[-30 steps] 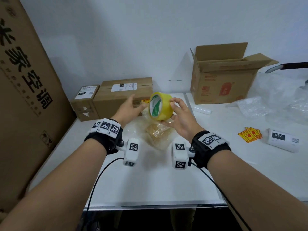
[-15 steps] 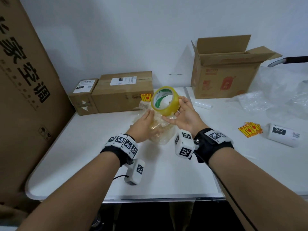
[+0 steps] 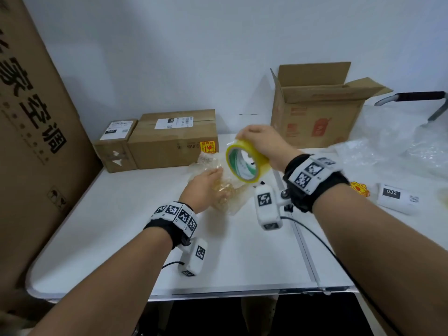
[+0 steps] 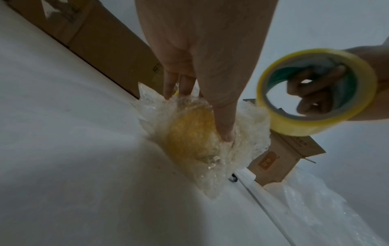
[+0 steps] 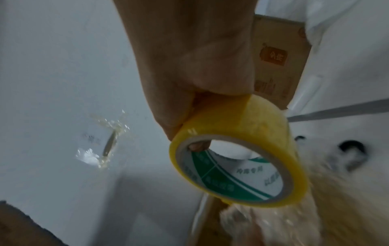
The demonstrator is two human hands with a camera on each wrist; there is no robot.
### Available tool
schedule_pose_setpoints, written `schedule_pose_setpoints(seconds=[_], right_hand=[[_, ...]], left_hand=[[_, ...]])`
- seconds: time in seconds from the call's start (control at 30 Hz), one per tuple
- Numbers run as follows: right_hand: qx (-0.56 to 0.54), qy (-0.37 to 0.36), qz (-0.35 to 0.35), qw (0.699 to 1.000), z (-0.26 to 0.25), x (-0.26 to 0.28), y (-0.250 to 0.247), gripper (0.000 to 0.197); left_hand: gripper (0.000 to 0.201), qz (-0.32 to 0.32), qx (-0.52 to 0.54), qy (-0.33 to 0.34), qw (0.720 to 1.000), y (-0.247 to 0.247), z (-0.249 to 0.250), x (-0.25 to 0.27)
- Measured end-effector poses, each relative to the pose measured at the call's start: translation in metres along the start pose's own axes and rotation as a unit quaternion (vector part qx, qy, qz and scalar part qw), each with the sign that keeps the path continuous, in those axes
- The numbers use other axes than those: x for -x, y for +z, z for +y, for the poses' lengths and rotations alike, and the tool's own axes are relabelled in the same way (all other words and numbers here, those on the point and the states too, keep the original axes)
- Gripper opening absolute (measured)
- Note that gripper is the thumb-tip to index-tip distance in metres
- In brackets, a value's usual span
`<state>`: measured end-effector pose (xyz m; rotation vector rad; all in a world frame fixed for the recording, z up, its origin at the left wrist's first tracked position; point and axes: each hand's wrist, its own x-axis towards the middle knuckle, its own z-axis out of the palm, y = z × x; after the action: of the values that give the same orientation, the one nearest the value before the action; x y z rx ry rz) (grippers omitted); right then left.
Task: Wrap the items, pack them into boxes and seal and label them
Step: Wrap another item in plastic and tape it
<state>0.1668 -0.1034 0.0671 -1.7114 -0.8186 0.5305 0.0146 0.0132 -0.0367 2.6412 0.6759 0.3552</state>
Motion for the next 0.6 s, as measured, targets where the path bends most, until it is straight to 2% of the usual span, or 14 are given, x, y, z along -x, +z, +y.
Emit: schedule_pose_setpoints(seconds=[0.13, 0.23, 0.3, 0.33, 0.43, 0.5, 0.53, 0.6], right_hand=[[0.017, 0.006, 0.015, 1.0, 0.016, 0.001, 0.025, 0.011], [0.025, 0.009, 0.007, 1.0, 0.014, 0.001, 0.027, 0.012], [0.025, 0.007, 0.004, 1.0, 0.013, 0.001, 0.028, 0.015], [0.024, 0.006, 0.004, 1.0, 0.013, 0.002, 0.027, 0.017], [0.026, 0.008, 0.007, 1.0, 0.015, 0.002, 0.025, 0.018], [0.027, 0.008, 0.009, 1.0, 0.017, 0.002, 0.024, 0.018], [0.026, 0.007, 0.013, 1.0, 0.018, 0.001, 0.024, 0.019], [0.025, 0.009, 0.021, 0.999, 0.02, 0.0, 0.026, 0.018]], left_hand=[[0.06, -0.046, -0.055, 0.02, 0.997, -0.014, -0.001, -0.003], [0.039, -0.012, -0.148, 0.033, 0.988, -0.031, -0.002, -0.016], [0.036, 0.006, -0.176, 0.047, 0.983, -0.04, -0.001, -0.031], [0.034, -0.008, -0.181, 0.047, 0.982, -0.044, -0.001, -0.038], [0.027, -0.103, -0.141, 0.018, 0.984, -0.046, -0.006, -0.058], [0.027, -0.145, -0.066, 0.003, 0.987, -0.046, -0.006, -0.06], [0.026, -0.14, -0.025, -0.003, 0.99, -0.045, -0.004, -0.057], [0.021, -0.077, 0.041, -0.022, 0.996, -0.04, 0.0, -0.046]])
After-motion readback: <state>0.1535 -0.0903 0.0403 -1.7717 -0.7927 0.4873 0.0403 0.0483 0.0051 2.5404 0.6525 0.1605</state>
